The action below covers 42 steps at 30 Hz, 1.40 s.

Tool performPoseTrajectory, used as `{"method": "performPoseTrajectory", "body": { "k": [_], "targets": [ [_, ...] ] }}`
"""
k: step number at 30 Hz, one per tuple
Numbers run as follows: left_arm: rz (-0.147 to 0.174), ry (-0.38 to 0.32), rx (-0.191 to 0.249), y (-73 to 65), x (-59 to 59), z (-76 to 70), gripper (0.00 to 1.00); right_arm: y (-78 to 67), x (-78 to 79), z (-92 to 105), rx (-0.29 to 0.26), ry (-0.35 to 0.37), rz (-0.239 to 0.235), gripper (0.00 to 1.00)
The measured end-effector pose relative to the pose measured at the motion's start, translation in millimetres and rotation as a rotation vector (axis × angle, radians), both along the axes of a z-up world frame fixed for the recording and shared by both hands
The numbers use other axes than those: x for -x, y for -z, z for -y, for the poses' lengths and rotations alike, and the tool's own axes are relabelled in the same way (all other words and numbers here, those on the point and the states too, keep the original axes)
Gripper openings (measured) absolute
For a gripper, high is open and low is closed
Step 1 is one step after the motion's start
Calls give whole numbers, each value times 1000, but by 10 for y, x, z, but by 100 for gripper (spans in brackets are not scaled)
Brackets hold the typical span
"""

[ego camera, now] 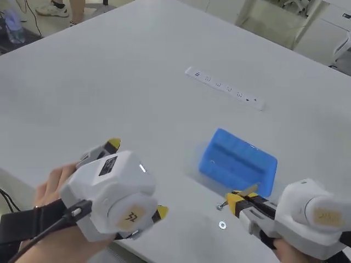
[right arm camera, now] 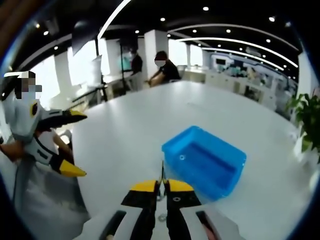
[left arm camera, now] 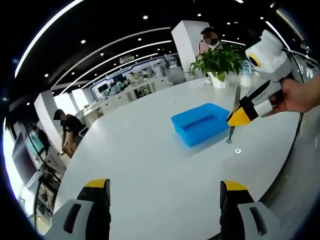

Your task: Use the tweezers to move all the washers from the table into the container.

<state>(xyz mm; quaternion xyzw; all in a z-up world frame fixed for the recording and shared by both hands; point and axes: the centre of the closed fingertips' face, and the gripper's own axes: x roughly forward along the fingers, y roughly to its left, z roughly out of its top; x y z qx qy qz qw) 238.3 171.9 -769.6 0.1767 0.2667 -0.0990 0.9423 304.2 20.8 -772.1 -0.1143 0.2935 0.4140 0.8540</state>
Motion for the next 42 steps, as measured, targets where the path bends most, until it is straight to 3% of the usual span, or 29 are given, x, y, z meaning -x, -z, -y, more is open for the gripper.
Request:
{"method": "performPoseTrajectory", "body": {
  "k": [6,16,17,19,25,30,42],
  "targets": [
    [11,3,26,-28,-3,20,93,-195,-229,-9,-27,21,46,3],
    [17,-1,28,-40,-5,12,93,-333,-576,33,-46,82,102,3],
    [14,0,31,-36,-3,17,93,-317,-694,72,-48,96,106,3],
    [2,3,19,-9,1,21,93,-245,-786,101,-21,113,116,3],
    [-9,2,20,12,3,17,93,-27,-924,127,-3,145,83,3],
    [-10,-2,19,16,0,12,93,112,-970,143,10,170,66,3],
    [-25,-5,7,49,7,-2,92,429,-933,64,69,137,19,3]
  ]
}}
